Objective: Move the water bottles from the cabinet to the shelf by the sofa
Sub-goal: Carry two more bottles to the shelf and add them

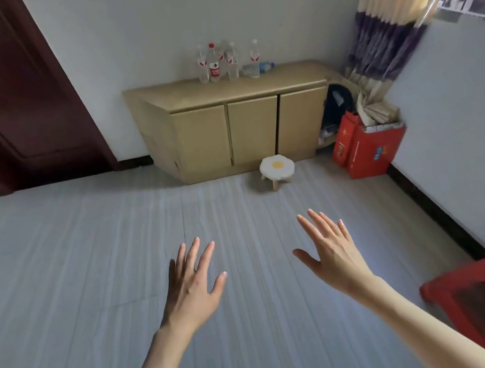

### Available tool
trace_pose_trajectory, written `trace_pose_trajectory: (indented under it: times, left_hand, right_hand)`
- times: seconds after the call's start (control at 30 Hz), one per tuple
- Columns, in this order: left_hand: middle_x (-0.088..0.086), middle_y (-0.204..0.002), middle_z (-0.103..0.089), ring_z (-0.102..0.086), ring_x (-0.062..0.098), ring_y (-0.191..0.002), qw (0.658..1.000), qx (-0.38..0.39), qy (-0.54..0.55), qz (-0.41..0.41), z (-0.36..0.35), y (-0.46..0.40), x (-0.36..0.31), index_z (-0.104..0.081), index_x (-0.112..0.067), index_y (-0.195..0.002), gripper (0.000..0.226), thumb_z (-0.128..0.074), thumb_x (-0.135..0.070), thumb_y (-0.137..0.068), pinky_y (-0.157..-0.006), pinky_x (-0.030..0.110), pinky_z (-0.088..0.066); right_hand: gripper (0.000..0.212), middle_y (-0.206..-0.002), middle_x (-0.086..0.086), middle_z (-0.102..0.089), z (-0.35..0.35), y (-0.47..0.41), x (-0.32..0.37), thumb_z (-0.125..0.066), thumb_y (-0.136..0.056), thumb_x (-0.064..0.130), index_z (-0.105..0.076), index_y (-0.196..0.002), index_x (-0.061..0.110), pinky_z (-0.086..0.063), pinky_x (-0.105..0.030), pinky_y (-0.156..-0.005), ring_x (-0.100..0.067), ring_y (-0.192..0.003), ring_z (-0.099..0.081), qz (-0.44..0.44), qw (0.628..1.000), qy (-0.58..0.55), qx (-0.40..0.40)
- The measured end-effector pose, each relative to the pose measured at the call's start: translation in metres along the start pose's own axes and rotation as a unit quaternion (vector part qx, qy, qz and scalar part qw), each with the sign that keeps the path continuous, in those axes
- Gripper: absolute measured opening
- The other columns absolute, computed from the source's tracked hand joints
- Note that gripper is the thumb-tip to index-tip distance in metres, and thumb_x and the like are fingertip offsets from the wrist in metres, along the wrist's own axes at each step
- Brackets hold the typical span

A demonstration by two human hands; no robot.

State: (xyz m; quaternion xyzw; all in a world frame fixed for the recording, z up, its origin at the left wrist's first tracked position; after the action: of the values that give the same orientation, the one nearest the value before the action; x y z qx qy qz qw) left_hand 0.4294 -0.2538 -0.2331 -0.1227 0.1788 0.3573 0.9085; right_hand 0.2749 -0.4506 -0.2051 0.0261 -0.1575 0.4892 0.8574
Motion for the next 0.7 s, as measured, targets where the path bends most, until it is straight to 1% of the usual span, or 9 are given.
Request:
trace_pose_trajectory:
  times: [0.17,0.3,0.47,0.6,0.7]
  left_hand:
    - [-0.003,-0.155,-0.005,0.007,0.018,-0.142,1.0,0.002,0.004,-0.012,0.007,-0.117,0.014,-0.015,-0.03,-0.143,0.078,-0.012,-0.064,-0.072,-0.114,0.04,-0.002]
    - [-0.001,-0.155,-0.007,0.005,0.018,-0.142,1.0,0.006,0.007,-0.016,-0.007,-0.195,0.023,-0.018,-0.029,-0.143,0.077,-0.013,-0.064,-0.074,-0.114,0.04,-0.005]
    - [-0.003,-0.155,0.0,0.015,0.01,-0.137,1.0,0.022,0.004,0.003,-0.029,-0.292,0.045,-0.012,-0.032,-0.143,0.078,-0.009,-0.065,-0.072,-0.114,0.037,-0.001]
    - [-0.002,-0.155,-0.003,0.009,0.017,-0.141,1.0,-0.004,0.007,0.017,-0.018,-0.39,0.055,-0.015,-0.03,-0.143,0.078,-0.011,-0.065,-0.073,-0.113,0.038,-0.001]
    - [0.0,-0.155,-0.007,0.004,0.02,-0.142,1.0,-0.026,0.002,0.013,-0.002,-0.46,0.056,-0.018,-0.028,-0.143,0.076,-0.014,-0.063,-0.075,-0.113,0.039,-0.002]
  right_hand:
    - [0.066,-0.154,-0.004,-0.017,0.0,-0.109,-0.013,-0.041,-0.089,0.052,-0.017,-0.145,0.024,-0.004,-0.042,-0.115,-0.023,-0.143,-0.01,-0.001,1.0,0.002,-0.01]
    - [0.066,-0.154,-0.005,-0.018,-0.01,-0.189,-0.035,-0.043,-0.089,0.05,-0.019,-0.144,0.023,-0.005,-0.044,-0.115,-0.024,-0.143,-0.012,-0.01,1.0,-0.001,-0.004]
    - [0.066,-0.153,-0.007,-0.02,-0.025,-0.303,-0.057,-0.044,-0.089,0.049,-0.02,-0.144,0.022,-0.006,-0.043,-0.115,-0.025,-0.142,-0.013,0.008,1.0,0.001,0.001]
    - [0.065,-0.152,-0.007,-0.022,-0.023,-0.408,-0.069,-0.047,-0.089,0.045,-0.023,-0.144,0.019,-0.007,-0.043,-0.115,-0.025,-0.142,-0.015,0.029,0.999,-0.01,-0.011]
    - [0.064,-0.152,-0.008,-0.023,-0.019,-0.483,-0.076,-0.047,-0.089,0.045,-0.025,-0.143,0.02,-0.007,-0.042,-0.115,-0.025,-0.142,-0.015,0.043,0.999,-0.018,-0.017]
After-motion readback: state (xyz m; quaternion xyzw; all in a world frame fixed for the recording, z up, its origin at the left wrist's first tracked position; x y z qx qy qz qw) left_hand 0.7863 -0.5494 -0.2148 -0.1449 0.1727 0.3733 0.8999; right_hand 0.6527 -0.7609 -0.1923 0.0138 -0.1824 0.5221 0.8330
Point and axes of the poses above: each hand's wrist, its own y-axis away from the middle knuckle, its own z-axis out of the back of the hand, x = y × z, the point moved 8 cm from there along -y, towards the middle knuckle
